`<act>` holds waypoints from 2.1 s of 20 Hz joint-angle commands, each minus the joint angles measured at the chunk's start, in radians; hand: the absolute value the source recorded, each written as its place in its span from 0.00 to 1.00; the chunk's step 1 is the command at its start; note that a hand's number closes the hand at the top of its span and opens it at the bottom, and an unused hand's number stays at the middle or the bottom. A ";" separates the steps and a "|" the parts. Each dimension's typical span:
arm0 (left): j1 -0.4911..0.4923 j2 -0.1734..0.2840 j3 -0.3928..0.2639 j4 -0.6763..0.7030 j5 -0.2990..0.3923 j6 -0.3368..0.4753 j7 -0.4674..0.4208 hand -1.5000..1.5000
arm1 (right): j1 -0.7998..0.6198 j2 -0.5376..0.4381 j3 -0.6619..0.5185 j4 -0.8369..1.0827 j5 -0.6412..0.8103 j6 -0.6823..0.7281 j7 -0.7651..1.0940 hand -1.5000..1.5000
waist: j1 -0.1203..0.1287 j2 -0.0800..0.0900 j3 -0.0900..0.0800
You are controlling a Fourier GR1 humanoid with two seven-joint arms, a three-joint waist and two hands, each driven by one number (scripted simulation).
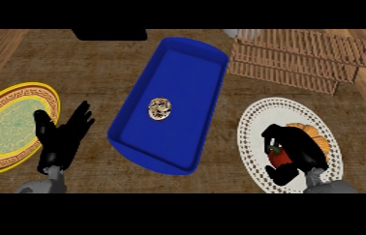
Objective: Pick the bell pepper from the placemat and place it in the tiered shelf
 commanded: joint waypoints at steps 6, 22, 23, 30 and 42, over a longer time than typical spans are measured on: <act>-0.004 -0.052 -0.024 0.057 -0.044 0.026 -0.041 0.50 | -0.199 0.254 -0.013 -0.015 -0.019 0.072 0.311 1.00 | 0.006 0.014 0.007; 0.025 -0.043 -0.006 0.025 -0.032 0.014 0.000 0.50 | -0.492 0.308 -0.059 -0.621 0.094 0.122 0.792 1.00 | -0.016 0.004 0.006; 0.014 -0.019 0.016 0.038 -0.015 -0.013 -0.013 0.50 | -0.521 0.287 -0.092 -0.667 0.074 0.180 0.825 1.00 | -0.016 0.005 0.006; 0.037 -0.021 -0.001 -0.009 -0.020 -0.021 0.022 0.50 | -0.841 0.214 -0.317 -0.554 -0.007 0.326 0.933 1.00 | -0.001 0.007 0.007; -0.024 0.013 0.037 -0.015 0.021 -0.061 0.090 0.50 | -1.103 -0.053 -0.578 -0.077 -0.054 0.210 0.717 1.00 | 0.013 0.014 0.007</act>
